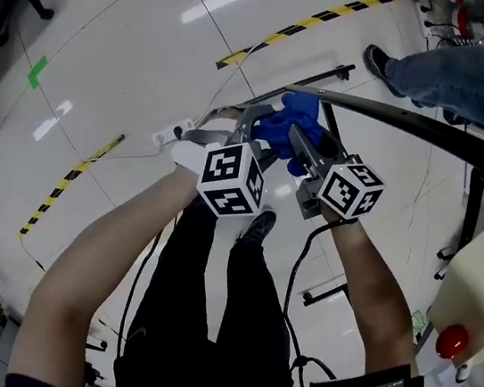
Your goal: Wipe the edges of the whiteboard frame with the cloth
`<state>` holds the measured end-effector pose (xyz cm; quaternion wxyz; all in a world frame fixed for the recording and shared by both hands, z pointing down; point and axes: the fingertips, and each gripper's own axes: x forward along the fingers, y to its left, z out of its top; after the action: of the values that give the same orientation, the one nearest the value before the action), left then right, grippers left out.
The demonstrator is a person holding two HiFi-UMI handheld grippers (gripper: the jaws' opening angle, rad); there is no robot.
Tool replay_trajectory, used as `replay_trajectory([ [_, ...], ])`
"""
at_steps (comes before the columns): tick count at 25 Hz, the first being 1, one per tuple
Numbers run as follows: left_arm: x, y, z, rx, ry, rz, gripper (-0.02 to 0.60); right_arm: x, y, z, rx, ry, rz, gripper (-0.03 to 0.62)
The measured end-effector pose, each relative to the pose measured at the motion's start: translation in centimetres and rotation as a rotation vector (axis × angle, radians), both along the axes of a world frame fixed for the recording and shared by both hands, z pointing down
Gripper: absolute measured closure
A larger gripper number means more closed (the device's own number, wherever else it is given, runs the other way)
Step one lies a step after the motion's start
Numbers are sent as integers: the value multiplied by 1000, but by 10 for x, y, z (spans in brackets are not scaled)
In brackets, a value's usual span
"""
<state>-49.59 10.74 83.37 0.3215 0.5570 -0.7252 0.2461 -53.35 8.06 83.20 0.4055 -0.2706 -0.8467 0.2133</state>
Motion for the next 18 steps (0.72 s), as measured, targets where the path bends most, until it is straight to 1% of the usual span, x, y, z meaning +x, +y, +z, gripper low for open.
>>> replay_trajectory([
  [1,7,-4,-2,-4,-23,85,210,3,8,-10,-50,-4,-33,456],
  [2,14,-8,-4,-5,-38,157,169,6,18,-21,-108,-5,-67,456],
  [3,20,-10,-7,-5,-52,214,139,11,28,-34,-172,1,-99,456],
  [4,24,-12,-11,-7,-74,251,130,15,37,-47,-237,11,-127,456],
  [5,24,-14,-15,-12,-111,267,132,20,46,-58,-298,23,-148,453],
  [6,20,-15,-19,-21,-156,264,164,24,51,-66,-348,31,-160,442],
  [7,15,-14,-22,-30,-196,246,259,26,53,-71,-380,32,-166,433],
  [8,9,-13,-23,-33,-220,220,361,27,53,-74,-395,24,-166,425],
  [9,3,-11,-24,-34,-225,191,421,27,50,-77,-389,8,-157,417],
  [10,-3,-9,-22,-40,-214,158,445,26,46,-80,-363,-15,-136,408],
  [12,-23,0,-11,-83,-168,67,453,19,31,-81,-260,-66,-60,401],
  [14,-55,8,3,-136,-123,-39,453,16,11,-80,-160,-105,29,401],
  [15,-71,9,10,-153,-119,-70,453,18,1,-79,-128,-117,62,401],
  [16,-86,4,17,-166,-130,-76,452,24,-8,-79,-107,-122,84,401],
  [17,-97,-5,25,-179,-154,-56,451,35,-17,-79,-92,-114,97,406],
  [18,-105,-16,34,-196,-185,-17,451,47,-23,-77,-80,-98,102,420],
])
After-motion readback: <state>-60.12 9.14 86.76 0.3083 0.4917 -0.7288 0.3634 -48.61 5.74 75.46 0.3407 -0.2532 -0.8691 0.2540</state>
